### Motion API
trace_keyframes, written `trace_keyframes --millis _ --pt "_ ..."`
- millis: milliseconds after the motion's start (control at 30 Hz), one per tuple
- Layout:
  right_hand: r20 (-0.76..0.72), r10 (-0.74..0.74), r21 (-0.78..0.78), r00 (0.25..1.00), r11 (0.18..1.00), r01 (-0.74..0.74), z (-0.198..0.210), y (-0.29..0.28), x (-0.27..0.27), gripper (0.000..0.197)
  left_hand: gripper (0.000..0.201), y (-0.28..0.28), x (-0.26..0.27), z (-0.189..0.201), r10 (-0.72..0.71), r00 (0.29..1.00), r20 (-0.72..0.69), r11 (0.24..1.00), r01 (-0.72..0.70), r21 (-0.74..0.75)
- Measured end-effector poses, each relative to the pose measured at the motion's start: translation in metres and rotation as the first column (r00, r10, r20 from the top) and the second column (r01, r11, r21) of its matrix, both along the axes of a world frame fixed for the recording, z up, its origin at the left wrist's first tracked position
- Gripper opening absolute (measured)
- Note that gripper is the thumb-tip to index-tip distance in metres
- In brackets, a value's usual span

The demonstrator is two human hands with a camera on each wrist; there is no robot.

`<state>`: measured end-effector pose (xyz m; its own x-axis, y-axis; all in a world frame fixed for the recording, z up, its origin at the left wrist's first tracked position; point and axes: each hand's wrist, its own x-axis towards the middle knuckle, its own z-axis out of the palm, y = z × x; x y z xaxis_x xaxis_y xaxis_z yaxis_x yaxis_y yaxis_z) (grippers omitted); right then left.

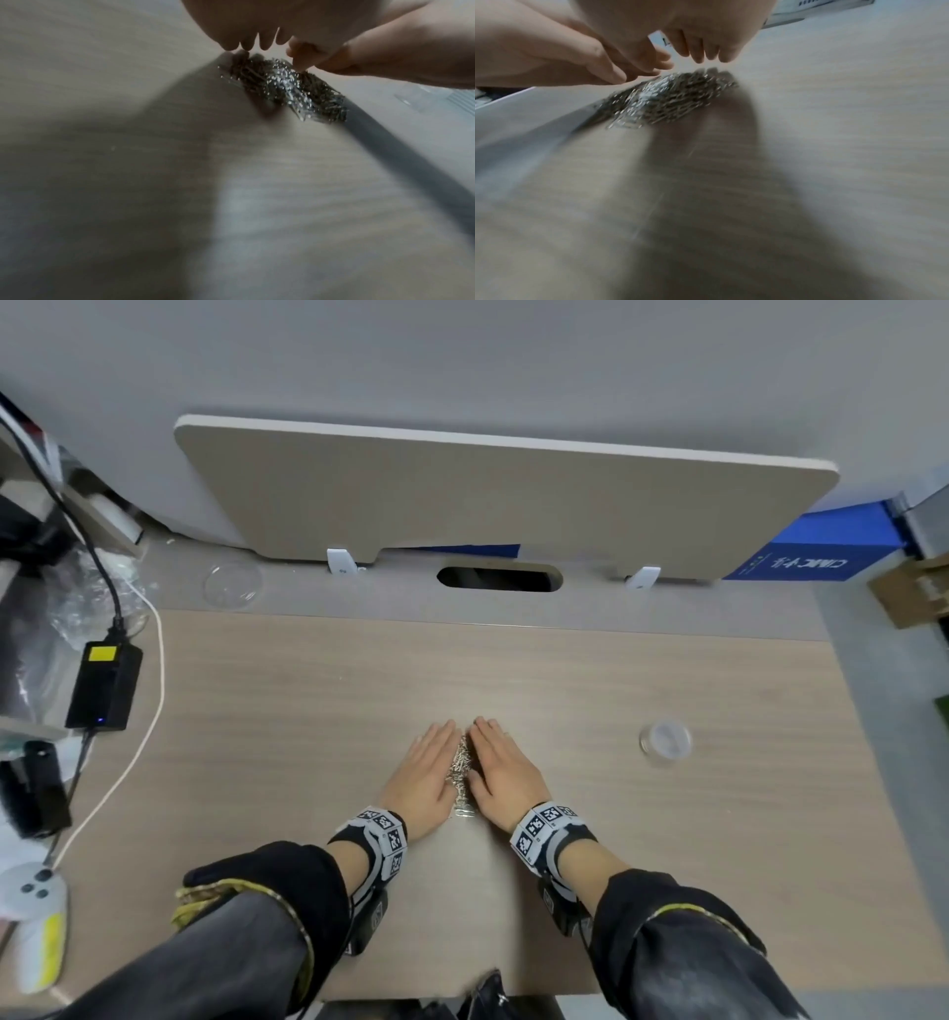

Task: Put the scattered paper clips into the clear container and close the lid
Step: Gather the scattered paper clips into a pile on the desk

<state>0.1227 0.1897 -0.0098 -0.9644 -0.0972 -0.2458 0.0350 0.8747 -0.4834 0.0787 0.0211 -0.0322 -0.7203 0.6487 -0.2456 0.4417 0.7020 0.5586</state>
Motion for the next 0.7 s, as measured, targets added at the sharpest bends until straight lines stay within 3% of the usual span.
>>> trace_keyframes --millis 100,267,400,500,600,700 --pt "-0.117 -0.157 0.018 0.981 0.987 0.16 0.014 0.03 -0.003 0.044 0.063 0.015 -0.014 0.012 0.043 0.997 -0.062 0.999 -0.041 0.035" --pt "-0.093 -0.313 0.161 0.945 0.932 0.325 0.033 0.091 0.004 0.037 0.041 0.066 -0.024 0.031 0.036 0.996 -0.079 0.999 -0.034 0.017" --pt "-0.031 -0.393 0.355 0.919 0.855 0.377 0.043 0.133 0.012 0.05 0.035 0.108 -0.021 0.042 0.006 1.0 -0.019 1.0 -0.006 -0.001" --pt "0.117 -0.567 0.434 0.815 0.767 0.471 0.042 0.165 0.02 0.068 0.031 0.135 -0.018 0.047 0.037 0.997 0.063 0.999 -0.036 -0.022" --pt "0.221 -0.594 0.42 0.773 0.774 0.474 0.035 0.179 0.03 0.066 0.03 0.151 -0.011 0.049 0.007 0.994 0.11 0.998 0.0 -0.067" --pt "0.15 -0.546 0.384 0.825 0.801 0.46 0.034 0.176 0.032 0.049 0.029 0.16 -0.004 0.048 -0.008 0.989 0.146 0.996 0.021 -0.083"
